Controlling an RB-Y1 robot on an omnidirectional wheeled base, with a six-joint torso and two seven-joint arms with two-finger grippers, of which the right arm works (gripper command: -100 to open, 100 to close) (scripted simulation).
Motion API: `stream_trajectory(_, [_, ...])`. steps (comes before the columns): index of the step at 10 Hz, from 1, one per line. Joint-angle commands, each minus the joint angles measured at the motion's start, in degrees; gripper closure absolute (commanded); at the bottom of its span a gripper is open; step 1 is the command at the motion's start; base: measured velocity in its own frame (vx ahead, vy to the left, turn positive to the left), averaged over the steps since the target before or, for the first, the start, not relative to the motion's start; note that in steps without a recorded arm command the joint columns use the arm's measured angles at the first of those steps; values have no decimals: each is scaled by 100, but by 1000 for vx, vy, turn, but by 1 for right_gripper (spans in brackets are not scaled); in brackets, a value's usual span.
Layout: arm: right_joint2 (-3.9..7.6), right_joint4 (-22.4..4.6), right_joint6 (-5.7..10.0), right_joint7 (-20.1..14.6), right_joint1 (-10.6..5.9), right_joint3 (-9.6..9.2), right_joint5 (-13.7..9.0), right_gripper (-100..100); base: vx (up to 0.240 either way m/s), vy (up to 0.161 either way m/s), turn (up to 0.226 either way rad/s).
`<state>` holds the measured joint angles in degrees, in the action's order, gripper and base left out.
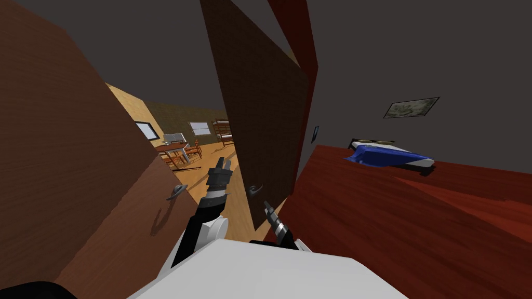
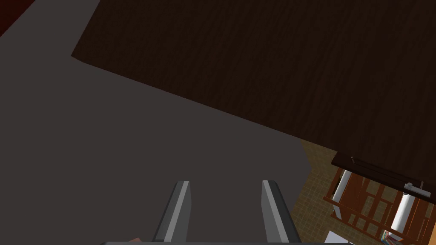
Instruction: Push the door open
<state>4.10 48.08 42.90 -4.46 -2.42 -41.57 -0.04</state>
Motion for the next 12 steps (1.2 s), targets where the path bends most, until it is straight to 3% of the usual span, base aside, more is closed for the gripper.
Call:
stream_trajectory(1, [11, -28, -2, 12, -17, 28, -1, -100, 48, 90, 43])
stream_trajectory(9, [-89, -131, -14, 62, -81, 134, -2, -100, 137, 114, 21])
stream_trajectory(10, [-89, -131, -14, 62, -81, 134, -2, 100, -8, -7, -8])
stream_trajectory(12, [-89, -131, -14, 62, -81, 134, -2, 100, -24, -22, 1])
